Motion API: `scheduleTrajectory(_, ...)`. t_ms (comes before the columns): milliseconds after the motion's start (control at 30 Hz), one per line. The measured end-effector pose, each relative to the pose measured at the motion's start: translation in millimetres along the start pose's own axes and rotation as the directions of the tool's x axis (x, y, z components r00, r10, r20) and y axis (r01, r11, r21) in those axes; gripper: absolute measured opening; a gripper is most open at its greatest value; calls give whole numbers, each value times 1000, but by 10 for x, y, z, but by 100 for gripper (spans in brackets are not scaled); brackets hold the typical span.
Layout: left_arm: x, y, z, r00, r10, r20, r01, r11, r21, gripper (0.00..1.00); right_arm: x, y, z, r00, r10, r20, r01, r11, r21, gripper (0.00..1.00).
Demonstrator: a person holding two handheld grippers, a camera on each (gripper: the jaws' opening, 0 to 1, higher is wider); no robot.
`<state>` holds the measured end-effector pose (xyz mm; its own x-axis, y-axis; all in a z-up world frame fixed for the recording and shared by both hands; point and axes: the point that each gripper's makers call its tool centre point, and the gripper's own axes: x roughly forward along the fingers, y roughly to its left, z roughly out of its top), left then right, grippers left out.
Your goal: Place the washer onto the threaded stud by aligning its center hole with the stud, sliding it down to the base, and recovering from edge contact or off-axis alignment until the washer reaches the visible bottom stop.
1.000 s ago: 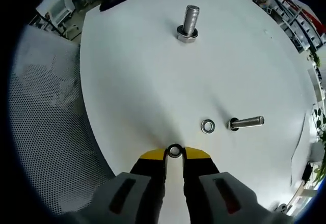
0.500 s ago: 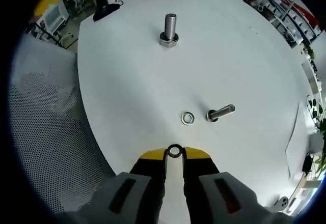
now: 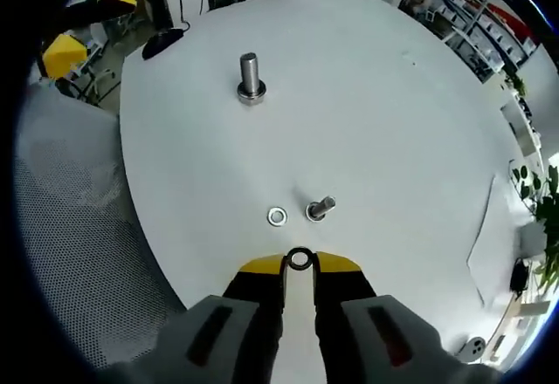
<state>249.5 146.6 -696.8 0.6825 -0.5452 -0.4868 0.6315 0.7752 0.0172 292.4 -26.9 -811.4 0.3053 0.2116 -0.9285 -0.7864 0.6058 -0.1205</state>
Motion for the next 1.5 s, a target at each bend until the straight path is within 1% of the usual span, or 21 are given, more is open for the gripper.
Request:
scheduleTrajectory(133,5,6,-10,1000,-2,-2,2,1000,-9,30,-28,-58,146,1000,-5,24,6,1000,-15,13)
scheduleTrajectory(200,7,-7,6,1000,-5,2,5,1000,-5,30,-10,-80,171,1000,-9,22,10,999,-39,13)
scheduleTrajectory(367,11,-16,2,1000,-8,0,8,1000,1,30,9,-124,260,999,-13,34,14,999,-41,13)
scheduleTrajectory(533,7,-10,15,1000,-7,6,8,1000,-2,29,43,-141,309,999,-18,33,21,997,-80,13)
scheduleTrajectory(733,5,-16,21,1000,-10,8,10,1000,-3,29,92,-157,313,1000,-12,19,14,997,-80,13)
scheduleTrajectory(967,8,-12,18,1000,-9,6,9,1000,-2,29,147,-150,315,1000,-2,-1,2,995,-101,13)
scheduleTrajectory(1233,6,3,2,1000,-4,1,4,1000,-5,29,253,-156,300,1000,13,-24,-15,994,-112,13)
scheduleTrajectory(1500,15,-15,-26,1000,-6,-11,6,1000,8,29,384,-133,222,998,33,-56,-39,993,-109,14)
